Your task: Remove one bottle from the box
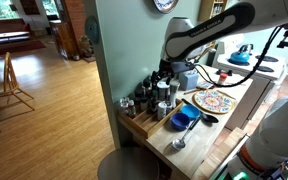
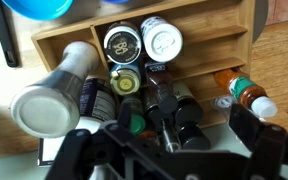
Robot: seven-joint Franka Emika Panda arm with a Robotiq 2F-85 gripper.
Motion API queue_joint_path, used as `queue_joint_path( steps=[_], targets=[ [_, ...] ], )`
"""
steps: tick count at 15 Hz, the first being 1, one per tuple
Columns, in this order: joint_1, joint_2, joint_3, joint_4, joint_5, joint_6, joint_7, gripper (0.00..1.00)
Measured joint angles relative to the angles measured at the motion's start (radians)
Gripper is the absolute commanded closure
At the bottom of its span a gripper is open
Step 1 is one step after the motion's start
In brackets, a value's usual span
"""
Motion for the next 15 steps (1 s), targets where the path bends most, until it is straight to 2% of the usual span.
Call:
queue_joint_path(
  steps=[7,15],
  targets=[
    [-0.001,0.139,0.013,0.055,-0.082,0.006,0.060,0.00],
    [0.009,0.236,0.025,0.107,-0.124,0.007,0.106,0.00]
  ],
)
